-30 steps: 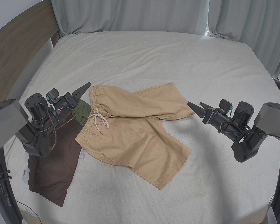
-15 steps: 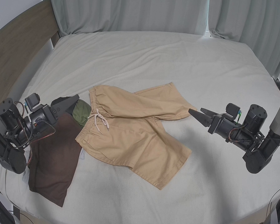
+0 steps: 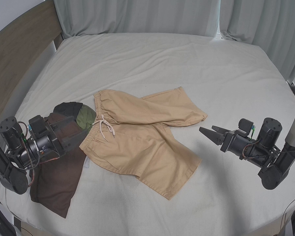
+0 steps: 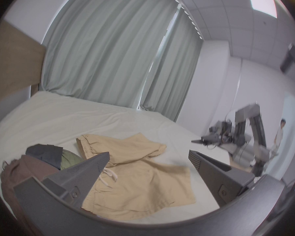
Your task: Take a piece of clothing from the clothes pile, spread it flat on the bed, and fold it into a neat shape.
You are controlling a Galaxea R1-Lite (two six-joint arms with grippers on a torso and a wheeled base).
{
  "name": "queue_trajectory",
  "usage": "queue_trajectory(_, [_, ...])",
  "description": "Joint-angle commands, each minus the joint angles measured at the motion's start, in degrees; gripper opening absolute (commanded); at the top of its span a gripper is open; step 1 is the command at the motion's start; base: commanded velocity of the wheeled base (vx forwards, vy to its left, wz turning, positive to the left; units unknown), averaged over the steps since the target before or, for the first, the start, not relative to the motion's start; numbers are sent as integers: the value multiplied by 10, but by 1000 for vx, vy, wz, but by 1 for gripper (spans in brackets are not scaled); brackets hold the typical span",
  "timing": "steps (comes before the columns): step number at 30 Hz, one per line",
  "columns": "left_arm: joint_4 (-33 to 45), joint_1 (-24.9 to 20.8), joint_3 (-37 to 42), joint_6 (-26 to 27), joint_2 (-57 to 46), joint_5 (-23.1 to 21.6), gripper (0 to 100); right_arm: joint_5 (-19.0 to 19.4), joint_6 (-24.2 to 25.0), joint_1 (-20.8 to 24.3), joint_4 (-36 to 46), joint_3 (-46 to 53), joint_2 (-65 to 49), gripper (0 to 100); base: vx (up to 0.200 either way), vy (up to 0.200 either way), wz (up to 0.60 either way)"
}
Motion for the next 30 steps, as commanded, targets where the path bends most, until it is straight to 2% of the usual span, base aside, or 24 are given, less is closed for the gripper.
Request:
queue_trajectory(1, [0, 1, 20, 72, 73, -1, 100, 1, 0, 1, -1, 16, 41, 100, 0, 0, 0])
queue_trajectory(9, [1, 3, 19, 71, 105, -1, 100, 3, 4, 0, 0, 24, 67, 100, 0, 0, 0])
queue_trajectory(15, [0, 3, 26, 73, 111, -1, 100, 0, 8, -5, -1, 28, 127, 100, 0, 0, 0])
queue_trajectory(30, [0, 3, 28, 75, 111, -2, 100, 0, 42, 2, -1, 24, 184, 100, 0, 0, 0])
